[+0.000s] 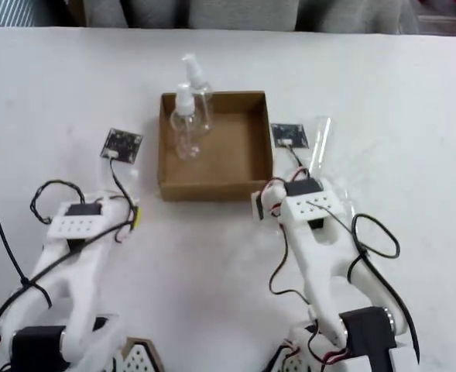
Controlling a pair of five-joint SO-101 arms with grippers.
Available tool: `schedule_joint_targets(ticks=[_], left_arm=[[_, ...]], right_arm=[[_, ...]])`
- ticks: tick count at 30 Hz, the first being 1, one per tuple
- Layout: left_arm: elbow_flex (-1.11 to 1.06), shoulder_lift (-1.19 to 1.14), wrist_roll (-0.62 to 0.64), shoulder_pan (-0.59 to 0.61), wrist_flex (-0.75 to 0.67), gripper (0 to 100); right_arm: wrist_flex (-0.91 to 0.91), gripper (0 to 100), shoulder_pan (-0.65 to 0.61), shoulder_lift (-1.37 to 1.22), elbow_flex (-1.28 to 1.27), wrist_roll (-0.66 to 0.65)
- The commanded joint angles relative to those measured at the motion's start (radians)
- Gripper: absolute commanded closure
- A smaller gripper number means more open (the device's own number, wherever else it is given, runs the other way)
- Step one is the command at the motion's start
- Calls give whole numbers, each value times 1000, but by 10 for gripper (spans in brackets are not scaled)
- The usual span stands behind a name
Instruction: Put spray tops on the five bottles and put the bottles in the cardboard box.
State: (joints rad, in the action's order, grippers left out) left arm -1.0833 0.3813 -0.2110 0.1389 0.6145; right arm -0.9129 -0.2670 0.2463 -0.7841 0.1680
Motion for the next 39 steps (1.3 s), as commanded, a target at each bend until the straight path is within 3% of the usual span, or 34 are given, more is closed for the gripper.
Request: schedule_joint_targets(ticks=[1,7,12,19,26,30,34,39], left_arm=[[3,38,5,-8,-26,980],[3,38,5,-8,-23,980],[3,38,5,-8,-21,980],[2,38,5,-8,-23,980],[2,38,5,-8,-23,980],[2,38,5,-8,-21,980],[2,38,5,-8,-21,980],[2,38,5,-8,-21,980]], right_arm=[[33,762,-2,25,-12,3],[25,909,68,38,-18,2],[-130,910,196,147,55,-25],[-361,911,390,461,92,-207],[-503,911,751,607,89,-542],[-478,911,929,539,35,-727],[-338,911,1070,438,-46,-852],[-145,909,1162,297,-114,-961]])
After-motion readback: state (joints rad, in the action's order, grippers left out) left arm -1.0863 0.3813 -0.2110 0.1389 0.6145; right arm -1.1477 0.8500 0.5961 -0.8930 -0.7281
